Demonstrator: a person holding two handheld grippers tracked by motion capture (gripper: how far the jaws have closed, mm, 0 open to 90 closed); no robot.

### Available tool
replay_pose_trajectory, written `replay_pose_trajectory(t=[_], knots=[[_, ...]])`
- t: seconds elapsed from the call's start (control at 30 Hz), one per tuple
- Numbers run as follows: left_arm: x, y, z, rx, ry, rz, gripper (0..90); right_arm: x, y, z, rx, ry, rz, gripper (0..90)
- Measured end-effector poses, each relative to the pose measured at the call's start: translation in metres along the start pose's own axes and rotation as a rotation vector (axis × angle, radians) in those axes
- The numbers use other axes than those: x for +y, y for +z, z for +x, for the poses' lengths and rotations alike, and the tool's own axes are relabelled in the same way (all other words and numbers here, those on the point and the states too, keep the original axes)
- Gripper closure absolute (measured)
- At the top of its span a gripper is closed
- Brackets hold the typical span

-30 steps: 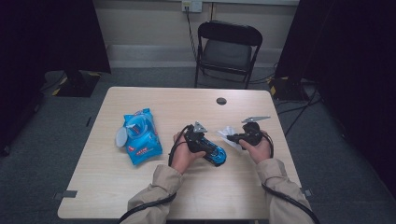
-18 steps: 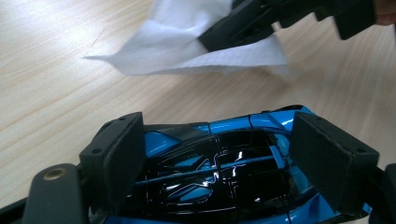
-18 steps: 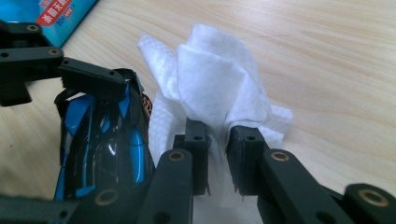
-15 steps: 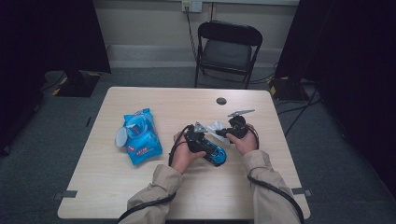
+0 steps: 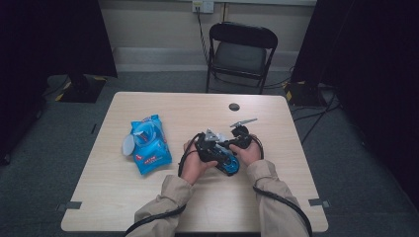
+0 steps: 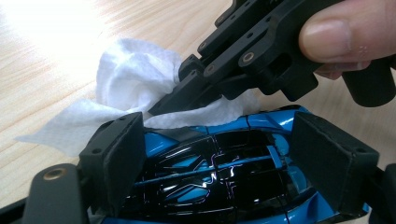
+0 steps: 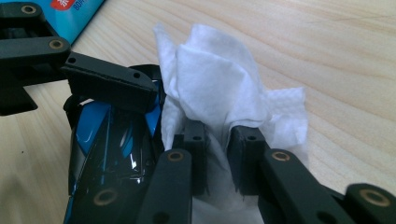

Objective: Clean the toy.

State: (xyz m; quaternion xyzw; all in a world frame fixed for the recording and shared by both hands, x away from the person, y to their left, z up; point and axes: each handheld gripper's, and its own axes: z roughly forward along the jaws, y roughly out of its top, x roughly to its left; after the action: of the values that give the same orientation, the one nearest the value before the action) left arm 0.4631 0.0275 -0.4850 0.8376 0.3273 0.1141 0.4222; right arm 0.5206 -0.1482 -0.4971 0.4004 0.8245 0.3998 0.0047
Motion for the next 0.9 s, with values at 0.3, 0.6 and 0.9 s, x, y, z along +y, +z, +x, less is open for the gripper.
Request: replay_pose_trajectory(t=[0.3, 0.6, 0.9], knots=[[0.000, 0.000, 0.000, -0.001, -0.001, -0.003, 18.3, -0.004, -0.005, -0.001, 0.001, -0.005, 0.011, 79.8], [-0.001, 0.000, 0.000, -0.001, -0.002, -0.006, 18.4, -0.014, -0.018, -0.005, -0.004, -0.017, 0.014, 79.7], [0.000, 0.000, 0.000, 0.003, -0.003, 0.000, 18.4, -0.028, -0.036, -0.008, -0.035, -0.040, 0.023, 79.5]])
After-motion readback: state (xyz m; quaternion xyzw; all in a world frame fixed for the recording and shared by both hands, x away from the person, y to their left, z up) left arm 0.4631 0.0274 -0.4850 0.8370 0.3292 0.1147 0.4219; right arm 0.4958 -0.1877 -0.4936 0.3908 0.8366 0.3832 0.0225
